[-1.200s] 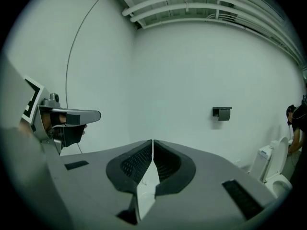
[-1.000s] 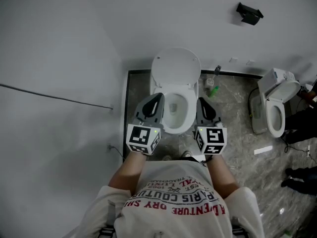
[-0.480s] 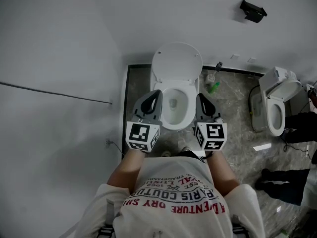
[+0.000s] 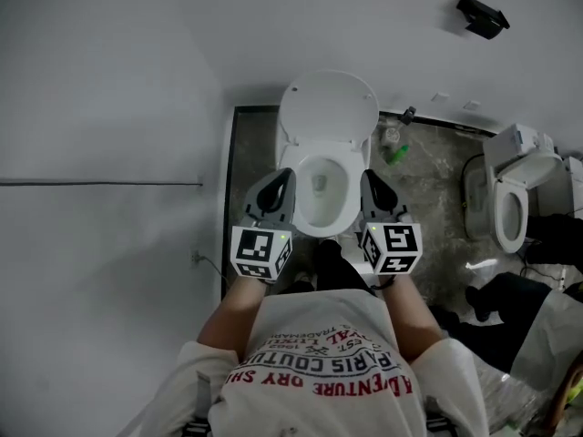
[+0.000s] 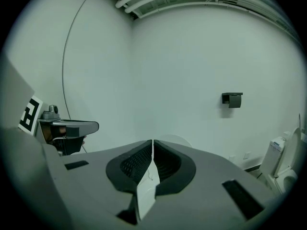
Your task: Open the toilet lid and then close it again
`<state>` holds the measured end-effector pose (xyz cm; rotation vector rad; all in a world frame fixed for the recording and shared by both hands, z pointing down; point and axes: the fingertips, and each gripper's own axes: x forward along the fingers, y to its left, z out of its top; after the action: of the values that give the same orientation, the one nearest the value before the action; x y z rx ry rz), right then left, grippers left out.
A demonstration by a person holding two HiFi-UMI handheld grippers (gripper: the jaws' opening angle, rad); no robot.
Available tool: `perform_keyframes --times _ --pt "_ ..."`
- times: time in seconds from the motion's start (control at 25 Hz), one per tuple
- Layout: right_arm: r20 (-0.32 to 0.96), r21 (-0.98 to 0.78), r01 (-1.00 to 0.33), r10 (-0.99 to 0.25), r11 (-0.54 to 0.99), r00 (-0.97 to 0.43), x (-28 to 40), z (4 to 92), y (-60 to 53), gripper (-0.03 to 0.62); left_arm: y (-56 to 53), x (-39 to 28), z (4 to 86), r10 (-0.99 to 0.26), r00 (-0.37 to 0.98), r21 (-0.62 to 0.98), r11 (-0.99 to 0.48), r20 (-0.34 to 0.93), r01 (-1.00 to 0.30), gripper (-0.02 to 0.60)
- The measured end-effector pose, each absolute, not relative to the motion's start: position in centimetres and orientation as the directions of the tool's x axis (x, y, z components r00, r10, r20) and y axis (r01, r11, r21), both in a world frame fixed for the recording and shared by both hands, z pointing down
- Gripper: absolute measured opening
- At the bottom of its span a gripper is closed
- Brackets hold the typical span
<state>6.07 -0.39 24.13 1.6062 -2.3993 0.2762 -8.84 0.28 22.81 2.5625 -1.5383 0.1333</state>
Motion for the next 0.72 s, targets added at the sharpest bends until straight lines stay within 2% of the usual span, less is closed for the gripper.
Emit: perform_keyframes --times 0.36,0.56,0.72 --pt "0.388 -0.021 -0.871 -0.799 0.49 -0.459 6.7 28.0 -11.7 0.015 -10.2 -6.5 28.5 -0.84 0.459 0.028 -0.472 0.288 -0.881 0.006" --pt "0.417 0.008 -0.837 -0.763 0.547 -0.494 7.5 29.9 -20.3 0.017 -18.5 -4.1 31.3 -0.803 0.475 -0.047 -0.524 0.361 -0.85 0.009" --pt "0.459 0.051 -0.795 -0.721 0.604 -0.519 7.7 31.7 -25.8 0.017 -23.8 -2.7 33.7 -0.757 0.487 -0.08 -0.571 0.436 -0.817 0.074"
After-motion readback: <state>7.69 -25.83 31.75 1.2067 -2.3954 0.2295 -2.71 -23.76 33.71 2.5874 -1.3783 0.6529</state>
